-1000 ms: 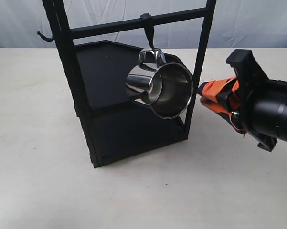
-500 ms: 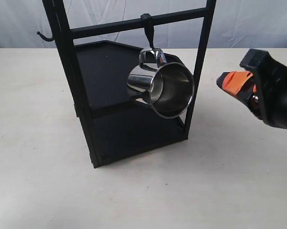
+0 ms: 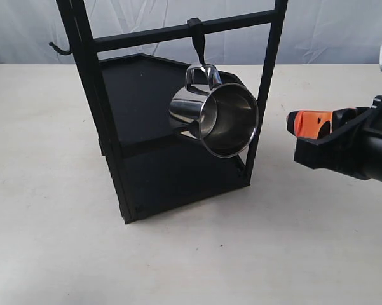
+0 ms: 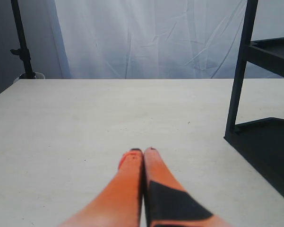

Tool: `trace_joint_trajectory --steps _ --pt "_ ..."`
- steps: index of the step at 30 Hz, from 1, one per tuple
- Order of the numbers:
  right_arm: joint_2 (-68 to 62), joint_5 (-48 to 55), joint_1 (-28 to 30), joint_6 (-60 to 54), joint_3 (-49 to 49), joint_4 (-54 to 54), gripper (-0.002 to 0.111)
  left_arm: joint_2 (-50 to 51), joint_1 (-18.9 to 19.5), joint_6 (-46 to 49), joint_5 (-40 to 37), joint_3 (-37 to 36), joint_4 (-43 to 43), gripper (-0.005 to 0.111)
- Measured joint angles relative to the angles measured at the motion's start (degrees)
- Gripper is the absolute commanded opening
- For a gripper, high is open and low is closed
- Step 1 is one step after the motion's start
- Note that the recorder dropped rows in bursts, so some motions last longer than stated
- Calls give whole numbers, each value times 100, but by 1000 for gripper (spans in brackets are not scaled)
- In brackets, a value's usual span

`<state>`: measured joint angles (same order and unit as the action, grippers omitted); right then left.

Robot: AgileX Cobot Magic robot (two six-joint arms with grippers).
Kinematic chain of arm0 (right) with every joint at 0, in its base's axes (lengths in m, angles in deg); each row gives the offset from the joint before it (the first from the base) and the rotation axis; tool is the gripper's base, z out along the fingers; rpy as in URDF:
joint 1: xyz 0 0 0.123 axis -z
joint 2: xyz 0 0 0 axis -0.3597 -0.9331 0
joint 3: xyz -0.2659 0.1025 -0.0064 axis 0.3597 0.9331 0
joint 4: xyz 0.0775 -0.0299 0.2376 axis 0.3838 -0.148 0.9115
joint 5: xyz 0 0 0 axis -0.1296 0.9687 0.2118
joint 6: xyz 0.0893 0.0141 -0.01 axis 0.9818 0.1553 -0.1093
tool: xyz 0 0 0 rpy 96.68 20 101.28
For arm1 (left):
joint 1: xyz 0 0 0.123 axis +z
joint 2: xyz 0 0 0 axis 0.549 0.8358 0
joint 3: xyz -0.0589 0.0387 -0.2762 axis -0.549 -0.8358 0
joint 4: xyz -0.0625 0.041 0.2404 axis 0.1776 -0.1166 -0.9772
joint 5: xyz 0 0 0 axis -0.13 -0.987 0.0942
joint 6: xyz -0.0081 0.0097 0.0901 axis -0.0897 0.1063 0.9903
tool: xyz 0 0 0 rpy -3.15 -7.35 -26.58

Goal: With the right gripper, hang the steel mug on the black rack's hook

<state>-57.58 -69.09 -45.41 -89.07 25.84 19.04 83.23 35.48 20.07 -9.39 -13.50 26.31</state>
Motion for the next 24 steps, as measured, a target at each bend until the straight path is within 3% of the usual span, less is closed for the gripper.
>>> trace_joint_trajectory --steps 16,21,24 --pt "90 0 0 0 10 -40 -1 0 0 0 0 0 0 0" --pt "899 0 44 9 118 -536 -1 0 0 0 0 0 0 0" --pt "1580 46 405 9 367 -686 -1 0 0 0 0 0 0 0"
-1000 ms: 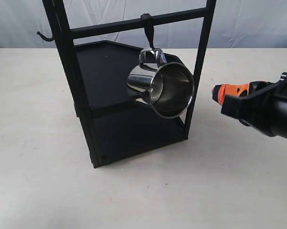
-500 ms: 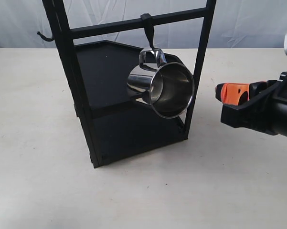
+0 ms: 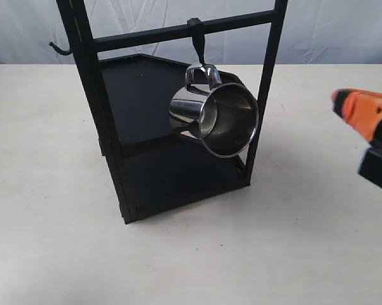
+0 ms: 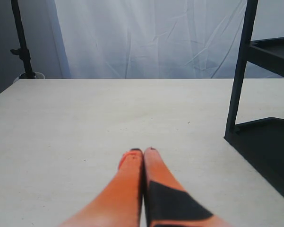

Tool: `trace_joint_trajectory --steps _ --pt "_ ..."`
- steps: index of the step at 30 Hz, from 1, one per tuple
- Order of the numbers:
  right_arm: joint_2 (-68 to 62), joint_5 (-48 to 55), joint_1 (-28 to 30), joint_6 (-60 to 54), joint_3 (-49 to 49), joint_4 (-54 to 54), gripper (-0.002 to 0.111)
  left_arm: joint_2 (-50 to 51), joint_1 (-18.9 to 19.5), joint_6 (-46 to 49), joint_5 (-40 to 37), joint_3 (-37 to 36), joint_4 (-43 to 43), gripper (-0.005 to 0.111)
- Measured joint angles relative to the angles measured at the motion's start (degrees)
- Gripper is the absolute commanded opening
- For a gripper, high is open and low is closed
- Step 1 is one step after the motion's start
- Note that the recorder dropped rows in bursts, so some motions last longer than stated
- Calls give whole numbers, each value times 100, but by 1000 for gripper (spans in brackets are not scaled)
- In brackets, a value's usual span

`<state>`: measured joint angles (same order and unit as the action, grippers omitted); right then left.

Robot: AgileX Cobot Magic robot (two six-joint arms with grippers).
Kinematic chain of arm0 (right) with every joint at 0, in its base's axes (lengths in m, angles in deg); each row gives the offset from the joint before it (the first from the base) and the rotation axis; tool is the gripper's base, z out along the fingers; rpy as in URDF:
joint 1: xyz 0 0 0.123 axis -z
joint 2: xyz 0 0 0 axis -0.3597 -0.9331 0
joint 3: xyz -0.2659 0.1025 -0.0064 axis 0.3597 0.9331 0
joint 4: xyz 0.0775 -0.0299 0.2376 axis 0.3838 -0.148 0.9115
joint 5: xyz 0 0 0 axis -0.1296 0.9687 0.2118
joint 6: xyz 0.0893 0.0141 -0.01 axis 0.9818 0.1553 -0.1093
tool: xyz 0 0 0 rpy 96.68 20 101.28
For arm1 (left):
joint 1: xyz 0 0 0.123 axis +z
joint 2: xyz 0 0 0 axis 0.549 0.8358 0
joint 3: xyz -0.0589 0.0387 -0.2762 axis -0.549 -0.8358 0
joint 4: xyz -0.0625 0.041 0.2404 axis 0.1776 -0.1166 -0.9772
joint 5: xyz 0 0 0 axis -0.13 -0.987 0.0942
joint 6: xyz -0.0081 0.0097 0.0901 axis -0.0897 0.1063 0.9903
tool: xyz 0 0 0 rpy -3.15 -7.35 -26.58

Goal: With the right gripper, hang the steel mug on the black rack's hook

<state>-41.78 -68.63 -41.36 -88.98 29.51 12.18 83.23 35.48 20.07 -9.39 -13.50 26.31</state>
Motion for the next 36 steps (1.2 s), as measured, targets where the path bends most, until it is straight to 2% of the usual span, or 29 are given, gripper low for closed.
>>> trace_joint_trajectory --steps 4,8,14,16,19,21,28,36 --pt "1253 326 1119 18 667 -61 -1 0 0 0 0 0 0 0" --pt "2082 823 1742 18 1161 -213 -1 0 0 0 0 0 0 0" --pt "2347 1154 1830 58 1474 -498 -1 0 0 0 0 0 0 0" --pt "2573 1180 1830 606 1610 -1034 -1 0 0 0 0 0 0 0" --pt "2824 1250 1830 2363 1813 -2488 -1 0 0 0 0 0 0 0" --pt "2882 1331 1830 2932 1915 -3031 -1 0 0 0 0 0 0 0" --pt "3071 1452 1830 3141 2177 -3498 -1 0 0 0 0 0 0 0" --pt "3101 1466 1830 3141 2191 -3552 -1 0 0 0 0 0 0 0"
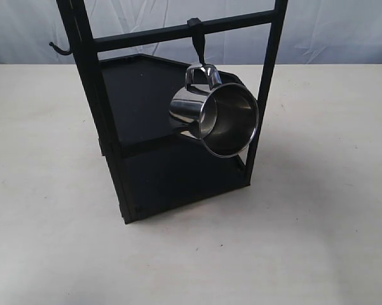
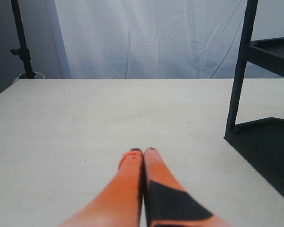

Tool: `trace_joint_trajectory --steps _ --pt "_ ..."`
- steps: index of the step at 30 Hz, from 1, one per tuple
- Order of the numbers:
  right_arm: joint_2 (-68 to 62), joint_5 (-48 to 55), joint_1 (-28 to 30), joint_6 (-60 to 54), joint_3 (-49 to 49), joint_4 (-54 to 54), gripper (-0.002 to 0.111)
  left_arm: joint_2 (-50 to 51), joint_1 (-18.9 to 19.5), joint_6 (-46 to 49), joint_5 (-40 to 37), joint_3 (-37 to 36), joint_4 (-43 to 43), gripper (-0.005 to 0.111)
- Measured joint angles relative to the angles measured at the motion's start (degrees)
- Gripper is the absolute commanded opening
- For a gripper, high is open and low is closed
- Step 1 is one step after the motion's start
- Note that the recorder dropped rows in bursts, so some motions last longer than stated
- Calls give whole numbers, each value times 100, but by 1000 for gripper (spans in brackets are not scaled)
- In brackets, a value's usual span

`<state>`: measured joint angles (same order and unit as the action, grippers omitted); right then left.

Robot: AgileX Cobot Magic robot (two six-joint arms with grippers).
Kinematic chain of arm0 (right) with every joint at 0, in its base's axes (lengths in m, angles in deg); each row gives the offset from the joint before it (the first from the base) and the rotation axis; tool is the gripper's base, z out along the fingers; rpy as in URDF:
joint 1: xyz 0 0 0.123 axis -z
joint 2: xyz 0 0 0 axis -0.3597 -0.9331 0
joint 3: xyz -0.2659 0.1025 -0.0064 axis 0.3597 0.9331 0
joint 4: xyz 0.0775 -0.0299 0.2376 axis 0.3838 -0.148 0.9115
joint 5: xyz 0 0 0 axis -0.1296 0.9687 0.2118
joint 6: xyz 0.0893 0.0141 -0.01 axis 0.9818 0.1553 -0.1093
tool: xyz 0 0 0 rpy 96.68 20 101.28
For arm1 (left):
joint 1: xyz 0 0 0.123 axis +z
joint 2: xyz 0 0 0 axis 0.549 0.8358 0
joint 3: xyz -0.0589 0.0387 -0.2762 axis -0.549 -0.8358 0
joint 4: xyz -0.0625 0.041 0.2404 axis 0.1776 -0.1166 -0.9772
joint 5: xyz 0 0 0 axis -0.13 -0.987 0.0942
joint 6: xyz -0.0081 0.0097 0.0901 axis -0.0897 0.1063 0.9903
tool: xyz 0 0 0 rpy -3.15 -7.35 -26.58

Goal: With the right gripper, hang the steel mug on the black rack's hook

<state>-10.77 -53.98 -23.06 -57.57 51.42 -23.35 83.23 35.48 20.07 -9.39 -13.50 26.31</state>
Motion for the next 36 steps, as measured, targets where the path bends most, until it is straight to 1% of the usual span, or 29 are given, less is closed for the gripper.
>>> trace_joint_trajectory --steps 5,13,36 --pt "13 0 0 0 0 -12 -1 0 0 0 0 0 0 0" --pt "13 0 0 0 0 296 -1 0 0 0 0 0 0 0" --pt "13 4 0 0 0 299 -1 0 0 0 0 0 0 0"
